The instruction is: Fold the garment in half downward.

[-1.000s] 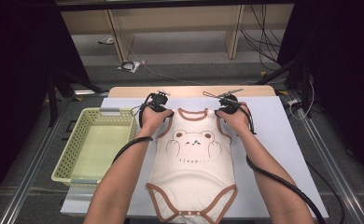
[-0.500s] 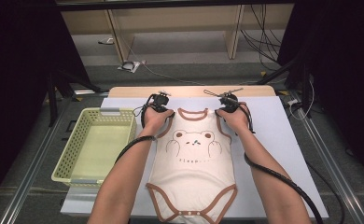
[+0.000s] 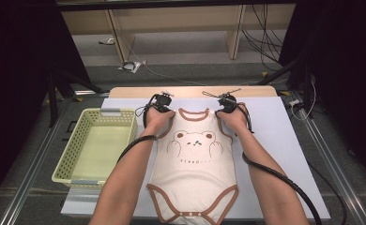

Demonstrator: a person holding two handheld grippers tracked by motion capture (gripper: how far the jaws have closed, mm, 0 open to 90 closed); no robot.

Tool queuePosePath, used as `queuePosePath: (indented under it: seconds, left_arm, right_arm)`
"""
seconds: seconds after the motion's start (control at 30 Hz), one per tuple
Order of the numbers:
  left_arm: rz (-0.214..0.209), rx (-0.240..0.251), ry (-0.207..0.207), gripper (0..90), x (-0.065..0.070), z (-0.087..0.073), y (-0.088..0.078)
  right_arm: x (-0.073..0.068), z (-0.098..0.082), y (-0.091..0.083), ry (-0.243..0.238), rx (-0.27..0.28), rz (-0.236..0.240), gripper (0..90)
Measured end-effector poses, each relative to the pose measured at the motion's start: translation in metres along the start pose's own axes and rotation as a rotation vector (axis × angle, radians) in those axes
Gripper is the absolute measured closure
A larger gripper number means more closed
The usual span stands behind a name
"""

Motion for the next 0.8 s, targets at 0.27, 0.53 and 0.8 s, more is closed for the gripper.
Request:
queuePosePath:
  seconds: [0.27,0.53,0.8]
  left_arm:
    - [-0.014,0.035,-0.043,86.3,-0.001,0.000,-0.002]
    - [-0.023,0.083,-0.061,86.5,-0.002,0.007,-0.014]
    - [-0.054,0.120,-0.087,86.7,-0.004,0.011,-0.027]
  right_arm:
    - [0.001,-0.001,-0.003,-0.008,0.011,0.004,88.3]
    - [0.001,0.001,-0.009,-0.011,0.057,0.004,88.6]
    - [-0.002,0.007,-0.019,-0.019,0.105,0.004,88.6]
Point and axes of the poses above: each handheld gripper's, and its own axes: y roughly forward along the jaws, z roughly out of its top, x roughly to its right, the point moved 7 cm from there along y, roughly forward along the jaws, and after that the axes turned 4 degrees about y, right-handed, at the moved point
